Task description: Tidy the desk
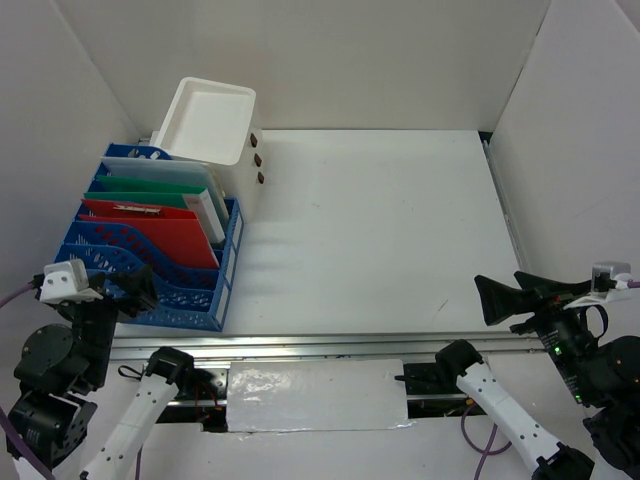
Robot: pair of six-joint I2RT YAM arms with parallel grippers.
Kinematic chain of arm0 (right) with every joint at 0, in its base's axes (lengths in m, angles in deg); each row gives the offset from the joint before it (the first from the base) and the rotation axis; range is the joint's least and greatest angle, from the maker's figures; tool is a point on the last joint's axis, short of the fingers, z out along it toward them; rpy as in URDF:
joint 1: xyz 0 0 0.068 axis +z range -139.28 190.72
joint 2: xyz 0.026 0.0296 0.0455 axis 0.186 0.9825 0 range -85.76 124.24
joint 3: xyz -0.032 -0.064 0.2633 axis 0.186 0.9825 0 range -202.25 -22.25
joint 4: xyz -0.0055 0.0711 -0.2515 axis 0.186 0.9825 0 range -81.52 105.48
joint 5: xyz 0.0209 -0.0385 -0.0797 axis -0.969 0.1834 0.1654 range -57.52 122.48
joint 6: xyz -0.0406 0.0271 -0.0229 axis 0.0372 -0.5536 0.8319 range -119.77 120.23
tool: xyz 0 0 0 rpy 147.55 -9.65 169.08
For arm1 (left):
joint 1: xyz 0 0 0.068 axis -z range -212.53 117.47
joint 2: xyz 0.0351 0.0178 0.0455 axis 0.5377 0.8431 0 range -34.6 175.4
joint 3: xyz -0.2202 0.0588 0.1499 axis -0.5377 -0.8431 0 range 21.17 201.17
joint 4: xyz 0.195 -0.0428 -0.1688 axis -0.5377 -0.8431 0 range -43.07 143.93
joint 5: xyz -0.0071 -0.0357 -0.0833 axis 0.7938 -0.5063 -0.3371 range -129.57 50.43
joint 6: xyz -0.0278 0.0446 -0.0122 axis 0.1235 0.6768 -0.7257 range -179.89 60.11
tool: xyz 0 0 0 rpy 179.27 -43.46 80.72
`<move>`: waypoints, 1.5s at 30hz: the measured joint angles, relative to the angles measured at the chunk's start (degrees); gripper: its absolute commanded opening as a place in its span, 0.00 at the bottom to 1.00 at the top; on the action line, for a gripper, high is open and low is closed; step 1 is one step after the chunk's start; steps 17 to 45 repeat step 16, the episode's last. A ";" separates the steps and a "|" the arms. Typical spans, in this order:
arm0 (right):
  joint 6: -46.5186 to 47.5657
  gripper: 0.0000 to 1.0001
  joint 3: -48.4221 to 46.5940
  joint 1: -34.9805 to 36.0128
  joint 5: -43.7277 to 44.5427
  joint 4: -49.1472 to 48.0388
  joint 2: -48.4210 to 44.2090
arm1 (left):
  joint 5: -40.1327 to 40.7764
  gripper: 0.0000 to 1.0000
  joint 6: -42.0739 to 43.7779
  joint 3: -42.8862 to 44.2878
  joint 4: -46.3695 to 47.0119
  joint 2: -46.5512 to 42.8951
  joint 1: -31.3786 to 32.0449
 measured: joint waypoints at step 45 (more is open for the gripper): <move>-1.25 1.00 1.25 0.00 1.49 -0.24 0.00 | -0.26 1.00 -0.24 -4.63 2.69 -0.72 0.00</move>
